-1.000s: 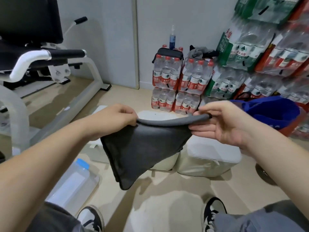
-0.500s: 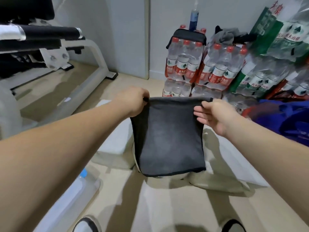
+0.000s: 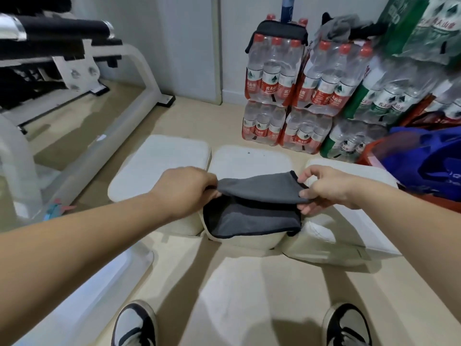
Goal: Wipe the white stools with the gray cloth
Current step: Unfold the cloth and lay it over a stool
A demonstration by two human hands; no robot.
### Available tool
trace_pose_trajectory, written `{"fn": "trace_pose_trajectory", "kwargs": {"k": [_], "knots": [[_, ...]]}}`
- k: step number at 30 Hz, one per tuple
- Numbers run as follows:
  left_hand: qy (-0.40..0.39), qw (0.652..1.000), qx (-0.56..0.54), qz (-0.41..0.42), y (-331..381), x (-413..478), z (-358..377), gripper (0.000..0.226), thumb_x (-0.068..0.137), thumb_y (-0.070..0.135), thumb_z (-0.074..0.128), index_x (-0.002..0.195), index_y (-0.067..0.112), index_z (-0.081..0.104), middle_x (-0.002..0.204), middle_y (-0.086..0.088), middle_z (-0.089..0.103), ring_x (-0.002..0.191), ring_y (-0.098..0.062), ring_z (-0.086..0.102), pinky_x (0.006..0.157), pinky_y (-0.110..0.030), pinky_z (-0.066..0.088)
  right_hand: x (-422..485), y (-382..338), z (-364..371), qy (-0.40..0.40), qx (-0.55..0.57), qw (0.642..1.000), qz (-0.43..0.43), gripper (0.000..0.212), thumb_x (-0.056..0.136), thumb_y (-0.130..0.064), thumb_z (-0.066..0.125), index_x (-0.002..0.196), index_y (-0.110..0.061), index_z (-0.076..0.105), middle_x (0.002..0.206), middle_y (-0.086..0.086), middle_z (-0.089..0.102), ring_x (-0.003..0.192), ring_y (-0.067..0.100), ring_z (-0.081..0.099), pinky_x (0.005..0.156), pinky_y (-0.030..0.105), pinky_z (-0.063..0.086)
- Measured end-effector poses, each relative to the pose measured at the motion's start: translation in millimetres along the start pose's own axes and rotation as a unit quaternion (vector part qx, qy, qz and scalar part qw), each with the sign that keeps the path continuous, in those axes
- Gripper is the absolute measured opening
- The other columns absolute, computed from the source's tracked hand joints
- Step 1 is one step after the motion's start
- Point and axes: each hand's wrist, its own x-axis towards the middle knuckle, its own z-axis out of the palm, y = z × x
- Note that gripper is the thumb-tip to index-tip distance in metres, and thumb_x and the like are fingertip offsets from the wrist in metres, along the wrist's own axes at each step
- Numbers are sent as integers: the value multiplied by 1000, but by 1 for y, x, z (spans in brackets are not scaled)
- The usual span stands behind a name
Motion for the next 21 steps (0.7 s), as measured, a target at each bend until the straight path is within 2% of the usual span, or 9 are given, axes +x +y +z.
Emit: {"fn": "trace_pose_trajectory", "kwargs": {"k": [2,4,6,8,11,13,15,16,21], "knots": [[-22,999,20,20,5,-13,11,23,105,51,50,99,32,61,94,12,52,101,-21,62,68,-32,38,0,3,-2,-21,-31,999,14,28,101,7,62,116,-11,47,88,31,77,69,37,76,95,62,60],[-59,997,19,33,6,-18,25,26,104,54,50,101,32,64,95,13,52,101,-18,62,70,-31,40,2,6,-1,-45,-72,996,38,26,100,5,66,116,-5,48,90,32,77,75,39,76,97,62,59],[-130,990,-9,53,8,-19,35,29,101,60,53,105,35,68,97,14,61,98,-15,62,74,-31,47,4,7,3,-84,-143,982,95,21,98,1,71,113,4,56,92,34,76,76,40,74,84,56,65],[-174,981,-37,72,10,-13,40,30,99,61,55,111,38,69,104,16,69,98,-13,63,79,-32,52,10,8,5,-86,-226,959,146,28,95,-9,78,110,10,64,84,28,77,66,37,75,60,42,64],[-109,993,-14,42,2,15,39,25,103,50,52,116,36,68,116,11,66,108,-18,63,82,-34,52,29,2,2,42,-231,968,90,44,89,-31,85,104,4,64,74,21,74,54,33,71,49,35,58],[-65,998,-16,-12,-10,42,40,34,101,46,58,131,31,63,131,4,60,121,-24,59,92,-40,53,49,-6,2,120,-166,979,-2,55,88,-47,84,114,-5,58,98,16,72,79,35,74,61,40,60],[-85,994,-34,-63,-20,59,44,56,95,48,68,145,28,52,142,1,55,129,-27,55,101,-44,51,61,-13,6,125,-157,978,-58,71,87,-52,83,138,-12,54,129,8,63,116,34,65,94,42,56],[-111,988,-66,-85,-23,65,49,64,93,47,73,148,27,50,143,0,57,129,-26,56,105,-44,50,67,-13,10,111,-177,975,-70,74,88,-51,82,143,-12,53,137,7,60,123,33,60,102,39,50],[-160,944,-241,-158,-35,72,68,53,83,31,89,128,24,61,118,2,67,104,-20,65,97,-33,54,86,-1,19,123,-209,968,-60,33,97,-30,78,117,-8,62,117,11,64,109,33,60,92,34,48]]}}
